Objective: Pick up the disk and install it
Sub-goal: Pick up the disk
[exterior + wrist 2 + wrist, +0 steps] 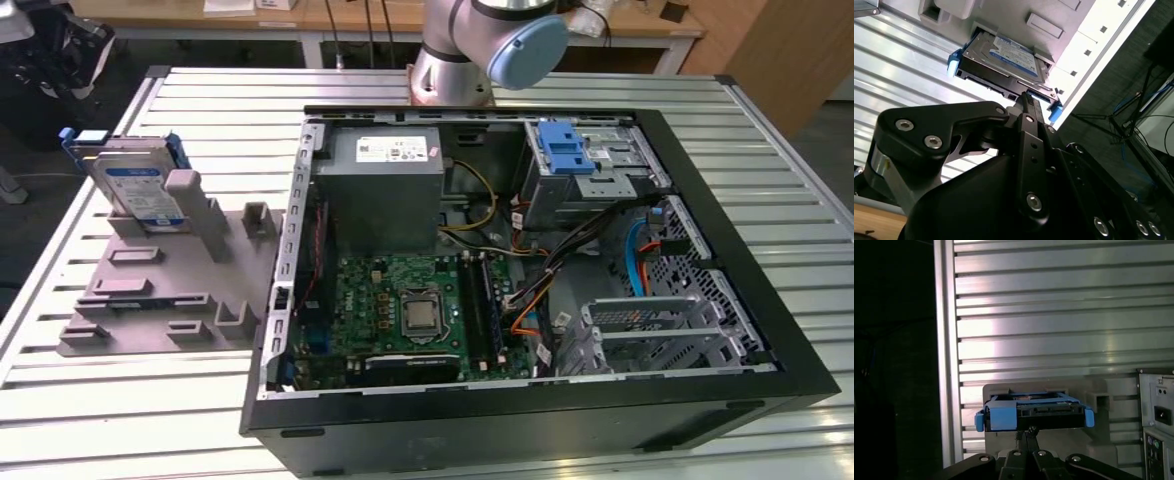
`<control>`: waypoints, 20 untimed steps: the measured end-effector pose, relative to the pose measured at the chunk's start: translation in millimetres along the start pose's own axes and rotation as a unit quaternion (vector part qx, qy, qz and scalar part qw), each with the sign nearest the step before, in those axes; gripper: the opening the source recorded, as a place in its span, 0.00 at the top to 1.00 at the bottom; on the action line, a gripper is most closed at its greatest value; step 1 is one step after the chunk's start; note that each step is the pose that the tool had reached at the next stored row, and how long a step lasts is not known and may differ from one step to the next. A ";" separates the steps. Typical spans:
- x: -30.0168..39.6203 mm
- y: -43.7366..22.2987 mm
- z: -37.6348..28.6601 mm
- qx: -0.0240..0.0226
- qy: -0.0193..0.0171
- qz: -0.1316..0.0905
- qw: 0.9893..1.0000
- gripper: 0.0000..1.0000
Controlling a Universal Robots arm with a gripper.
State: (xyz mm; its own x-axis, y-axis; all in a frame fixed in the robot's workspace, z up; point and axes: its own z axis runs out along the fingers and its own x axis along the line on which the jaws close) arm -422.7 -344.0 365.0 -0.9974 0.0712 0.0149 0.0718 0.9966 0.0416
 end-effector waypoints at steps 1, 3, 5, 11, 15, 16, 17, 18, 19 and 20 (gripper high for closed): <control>0.0 0.0 0.0 0.000 0.000 -0.001 1.000 0.89; 0.0 0.0 0.0 0.000 0.000 -0.004 1.000 0.89; 0.0 0.0 0.0 0.000 0.000 -0.007 1.000 0.89; 0.0 0.0 0.0 0.000 0.001 -0.016 1.000 0.89; 0.0 0.0 0.0 0.000 0.001 -0.021 1.000 0.89; 0.0 0.0 0.0 0.000 0.001 -0.023 1.000 0.89; 0.0 0.0 0.0 0.000 0.001 -0.025 1.000 0.89; 0.0 0.0 0.0 0.000 0.001 -0.027 1.000 0.89; 0.0 0.0 0.0 0.000 0.001 -0.029 1.000 0.89; 0.0 0.0 0.0 0.000 0.001 -0.031 1.000 0.89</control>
State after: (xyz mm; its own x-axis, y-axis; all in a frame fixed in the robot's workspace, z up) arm -422.7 -344.0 365.1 -0.9998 0.0090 0.0149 0.0096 0.9991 0.0416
